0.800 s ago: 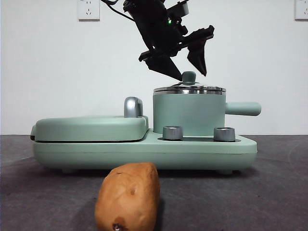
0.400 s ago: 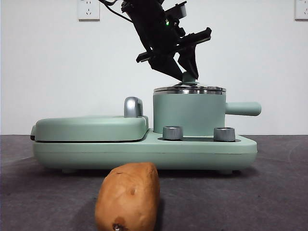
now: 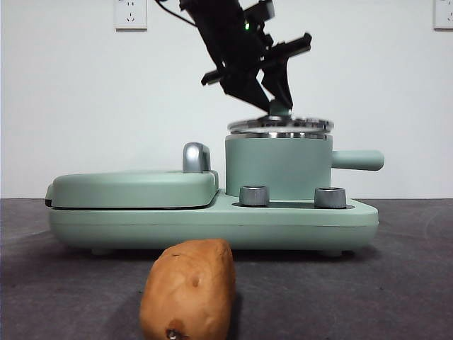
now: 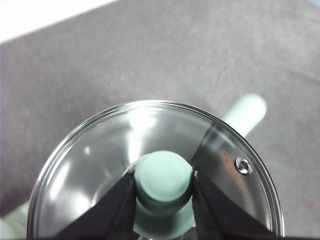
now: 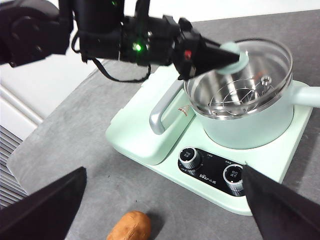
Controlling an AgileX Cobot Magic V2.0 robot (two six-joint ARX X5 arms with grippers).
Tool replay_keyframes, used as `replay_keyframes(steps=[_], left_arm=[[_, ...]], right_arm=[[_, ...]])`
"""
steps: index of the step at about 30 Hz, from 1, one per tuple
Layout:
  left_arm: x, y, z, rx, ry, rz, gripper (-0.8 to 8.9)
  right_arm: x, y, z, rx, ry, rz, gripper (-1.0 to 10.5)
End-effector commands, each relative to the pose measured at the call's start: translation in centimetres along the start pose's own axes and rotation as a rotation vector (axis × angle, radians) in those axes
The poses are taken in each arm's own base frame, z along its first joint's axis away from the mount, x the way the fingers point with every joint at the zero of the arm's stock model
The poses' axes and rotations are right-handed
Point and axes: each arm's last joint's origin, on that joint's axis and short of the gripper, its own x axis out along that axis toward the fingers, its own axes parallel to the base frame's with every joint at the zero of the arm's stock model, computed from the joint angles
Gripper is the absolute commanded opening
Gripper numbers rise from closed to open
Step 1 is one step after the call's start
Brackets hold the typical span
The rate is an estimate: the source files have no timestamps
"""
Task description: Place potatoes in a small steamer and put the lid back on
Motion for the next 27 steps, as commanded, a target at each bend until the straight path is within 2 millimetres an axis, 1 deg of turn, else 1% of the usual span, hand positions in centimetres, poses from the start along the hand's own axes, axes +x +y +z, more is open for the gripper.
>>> replay_keyframes(steps=[1,5,10,14,17,21,24,27], left_arm=[[-1.9,-0.5,2.7,0.009,-0.102,-0.010,0.14],[-4.0,-0.6,3.8,0.011,-0.116,0.003,0.14],[-7.1,-0.4,4.4,0.012,-0.091,0.076,0.14],[-9.2,-0.2,4.8,0.009,-0.090,0.087,0.13],[-10.7,0.2,5.0,0.004,-0.080,0.098,0.13],[-12.6,1.2,5.1,-0.010,-0.064,0.123,0.13],[-14.1,2.4,5.4,-0.014,-0.077,0.155,0.13],[-15.8,4.0,5.6,-0.031,-0.091,0.196,0.13]], right_arm=[[-0.2,0.2,0.5,-0.006,-0.015,0.003,5.0],[-0.2,0.2,0.5,-0.003,-0.013,0.003,5.0],[-0.2,0.2,0.3,0.008,-0.001,0.001,5.0],[-0.1,0.2,0.1,0.028,0.019,-0.004,5.0],[0.5,0.2,0.0,0.085,0.051,0.012,5.0],[2.2,0.6,-0.1,0.121,0.114,0.021,5.0],[4.0,1.4,-0.3,0.110,0.164,0.002,5.0],[6.2,2.4,-0.8,0.121,0.225,-0.024,5.0]])
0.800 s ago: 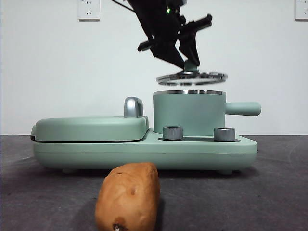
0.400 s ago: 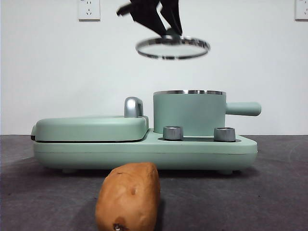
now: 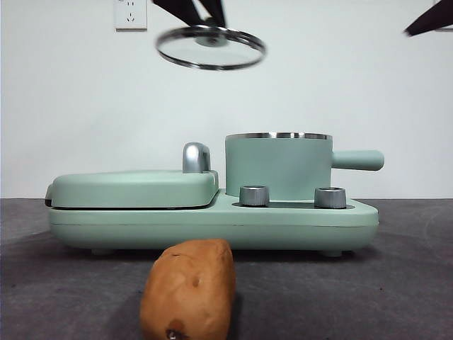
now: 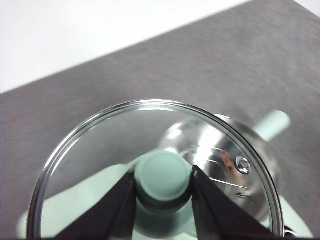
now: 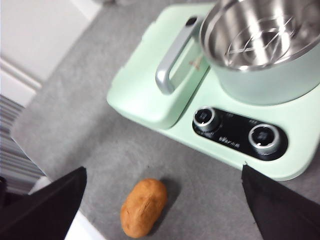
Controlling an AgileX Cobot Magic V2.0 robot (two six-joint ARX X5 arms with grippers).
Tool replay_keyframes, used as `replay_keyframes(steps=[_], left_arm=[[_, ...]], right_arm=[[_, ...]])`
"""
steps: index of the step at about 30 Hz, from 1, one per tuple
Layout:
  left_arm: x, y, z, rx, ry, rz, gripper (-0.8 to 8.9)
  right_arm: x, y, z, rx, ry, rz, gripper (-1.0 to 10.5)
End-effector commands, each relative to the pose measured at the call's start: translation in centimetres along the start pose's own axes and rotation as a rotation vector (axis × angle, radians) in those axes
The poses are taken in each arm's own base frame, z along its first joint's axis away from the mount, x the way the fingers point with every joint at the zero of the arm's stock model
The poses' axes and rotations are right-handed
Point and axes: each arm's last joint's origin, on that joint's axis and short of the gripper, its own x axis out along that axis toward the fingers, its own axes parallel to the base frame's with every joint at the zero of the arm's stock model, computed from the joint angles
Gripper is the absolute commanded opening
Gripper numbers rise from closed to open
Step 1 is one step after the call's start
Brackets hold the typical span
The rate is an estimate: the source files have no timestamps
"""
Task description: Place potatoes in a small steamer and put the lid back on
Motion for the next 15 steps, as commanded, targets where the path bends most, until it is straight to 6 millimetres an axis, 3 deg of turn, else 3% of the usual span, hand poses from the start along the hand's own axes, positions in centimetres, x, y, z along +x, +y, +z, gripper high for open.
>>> replay_keyframes(steps=[1,15], left_arm=[[-2.6,1.4,1.6,-0.001,-0.094,0.034,0.13],[-6.0,9.1,1.5,-0.098,-0.111,0.232,0.13]], right_arm=[[2.0,1.4,0.2,0.030,0.046,-0.011,5.0],[13.0,6.3,-1.9,0.062,0.391,-0.178,5.0]])
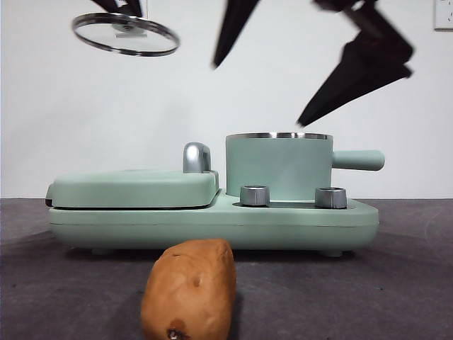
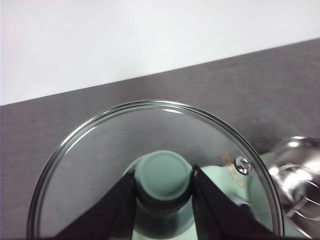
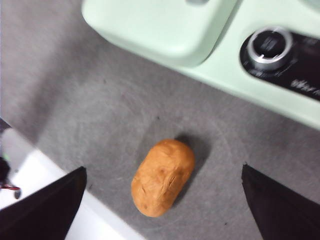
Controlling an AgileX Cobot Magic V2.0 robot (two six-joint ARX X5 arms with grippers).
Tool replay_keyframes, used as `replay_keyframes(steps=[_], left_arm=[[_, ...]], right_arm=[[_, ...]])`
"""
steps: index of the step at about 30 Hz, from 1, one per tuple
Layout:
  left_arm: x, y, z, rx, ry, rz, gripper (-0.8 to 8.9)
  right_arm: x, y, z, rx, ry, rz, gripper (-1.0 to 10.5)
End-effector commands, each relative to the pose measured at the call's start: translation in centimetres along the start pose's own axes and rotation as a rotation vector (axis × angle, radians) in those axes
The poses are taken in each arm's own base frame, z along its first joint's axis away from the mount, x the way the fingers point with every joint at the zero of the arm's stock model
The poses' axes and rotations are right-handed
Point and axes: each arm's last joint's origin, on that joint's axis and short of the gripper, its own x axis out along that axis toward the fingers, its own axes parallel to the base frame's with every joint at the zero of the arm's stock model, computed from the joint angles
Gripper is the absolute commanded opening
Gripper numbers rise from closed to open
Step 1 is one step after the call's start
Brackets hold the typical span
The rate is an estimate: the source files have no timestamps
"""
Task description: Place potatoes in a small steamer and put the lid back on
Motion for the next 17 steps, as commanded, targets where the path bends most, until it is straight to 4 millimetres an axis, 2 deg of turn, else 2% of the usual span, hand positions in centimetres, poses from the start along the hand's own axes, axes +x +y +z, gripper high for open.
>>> replay_keyframes(steps=[1,5,9,14,17], left_arm=[[-1.6,0.9,1.4,-0.002,-0.084,0.022,0.13],[-1.6,2.3,1.4,-0.016,-0.085,0.056,0.13],[-1.6,3.1,1.4,-0.024,-0.092,0.072,0.13],[-1.7,3.7,1.4,-0.032,-0.097,0.088,0.14],[-1.7,3.7,1.4,-0.032,-0.097,0.088,0.14]], right_arm=[[1.7,1.5,0.5,0.026,0.059,-0.073,5.0],[4.3,2.9,0.6,0.023,0.166,-0.193,5.0],[7.3,4.1,0.2,0.048,0.245,-0.233,5.0],[11.5,4.6,-1.8,0.105,0.382,-0.269,5.0],[13.2,4.8,-2.3,0.107,0.392,-0.274,5.0]])
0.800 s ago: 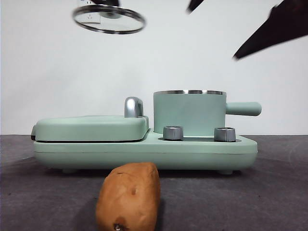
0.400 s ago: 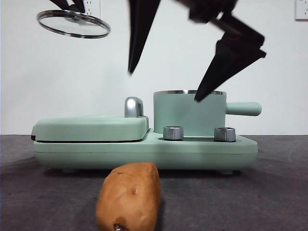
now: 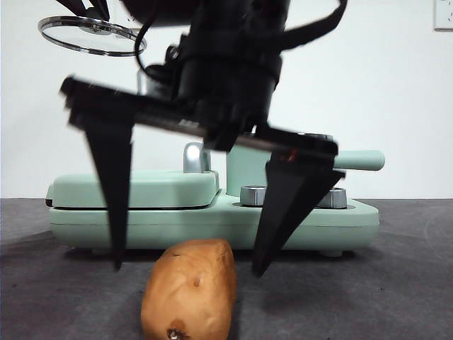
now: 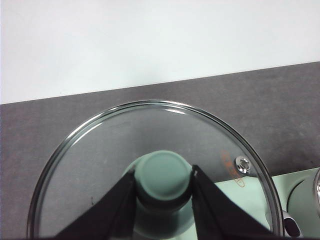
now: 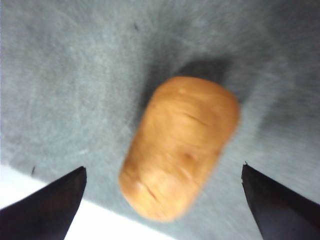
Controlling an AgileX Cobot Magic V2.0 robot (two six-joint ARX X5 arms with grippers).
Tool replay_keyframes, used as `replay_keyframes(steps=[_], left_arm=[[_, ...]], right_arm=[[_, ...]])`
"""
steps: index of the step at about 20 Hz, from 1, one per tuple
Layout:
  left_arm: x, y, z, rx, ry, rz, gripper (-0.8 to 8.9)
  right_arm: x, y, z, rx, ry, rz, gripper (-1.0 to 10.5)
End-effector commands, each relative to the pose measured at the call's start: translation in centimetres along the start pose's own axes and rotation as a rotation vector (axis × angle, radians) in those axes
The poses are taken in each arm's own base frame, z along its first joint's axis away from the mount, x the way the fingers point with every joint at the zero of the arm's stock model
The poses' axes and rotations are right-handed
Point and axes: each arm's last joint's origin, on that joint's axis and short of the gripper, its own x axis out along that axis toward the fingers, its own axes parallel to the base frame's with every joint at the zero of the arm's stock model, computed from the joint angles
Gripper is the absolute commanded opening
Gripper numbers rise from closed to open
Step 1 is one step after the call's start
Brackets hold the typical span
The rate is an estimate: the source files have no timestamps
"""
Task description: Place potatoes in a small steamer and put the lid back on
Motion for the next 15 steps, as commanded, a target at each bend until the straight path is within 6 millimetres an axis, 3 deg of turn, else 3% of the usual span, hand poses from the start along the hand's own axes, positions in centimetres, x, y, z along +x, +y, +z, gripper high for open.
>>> replay_keyframes(steps=[1,3,5,9,12,15], left_arm=[[-1.3,0.0,1.4,0.013,-0.084,-0.003,0.13],[-1.3,0.0,1.4,0.013,-0.084,-0.004,0.13],[-1.3,0.0,1.4,0.013,-0.084,-0.004,0.13],[-1.3,0.0,1.4,0.013,-0.084,-0.004,0.14],[-1.3,-0.1,1.4,0.013,-0.084,-0.011,0.13],[-1.3,-0.1,1.4,0.013,-0.084,-0.011,0.13]], right_arm=[[1.0,0.9,0.3,0.015,-0.008,0.015,5.0],[1.5,1.1,0.4,0.013,-0.011,0.014,4.9],[1.9,1.0,0.5,0.013,-0.003,0.004,4.1],[3.4,0.7,0.6,0.012,0.040,-0.037,4.0],[3.6,0.7,0.6,0.004,0.041,-0.041,1.9],[3.2,0.8,0.6,0.000,0.047,-0.050,1.5]])
